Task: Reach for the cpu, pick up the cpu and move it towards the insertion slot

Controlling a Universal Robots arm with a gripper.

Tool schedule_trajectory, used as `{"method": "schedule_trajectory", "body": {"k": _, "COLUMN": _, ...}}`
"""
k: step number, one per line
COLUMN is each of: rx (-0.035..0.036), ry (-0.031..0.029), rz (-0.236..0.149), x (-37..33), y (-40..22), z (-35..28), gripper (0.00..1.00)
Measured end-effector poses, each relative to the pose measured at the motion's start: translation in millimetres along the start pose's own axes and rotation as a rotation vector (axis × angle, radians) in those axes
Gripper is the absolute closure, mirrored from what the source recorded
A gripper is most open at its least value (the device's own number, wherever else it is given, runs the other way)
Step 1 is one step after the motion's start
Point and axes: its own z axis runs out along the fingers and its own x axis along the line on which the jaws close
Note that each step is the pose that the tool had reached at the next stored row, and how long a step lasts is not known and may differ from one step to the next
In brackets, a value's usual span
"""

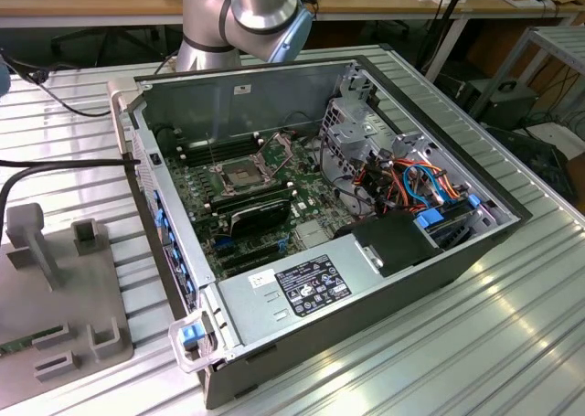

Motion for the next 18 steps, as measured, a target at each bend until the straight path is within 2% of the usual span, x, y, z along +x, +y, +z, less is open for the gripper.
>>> {"method": "schedule_trajectory", "body": {"k": 2, "rx": -0.0005, "ry": 0.0015, "rz": 0.000, "x": -0.1, "y": 0.1, "z": -7.3, "gripper": 0.45}}
{"method": "schedule_trajectory", "body": {"k": 7, "rx": -0.0013, "ry": 0.0050, "rz": 0.000, "x": -0.1, "y": 0.2, "z": -12.3, "gripper": 0.45}}
{"method": "schedule_trajectory", "body": {"k": 11, "rx": -0.0014, "ry": 0.0077, "rz": 0.000, "x": -0.3, "y": 0.4, "z": -24.7, "gripper": 0.45}}
{"method": "schedule_trajectory", "body": {"k": 18, "rx": -0.0013, "ry": 0.0125, "rz": 0.000, "x": -0.4, "y": 0.6, "z": -36.9, "gripper": 0.45}}
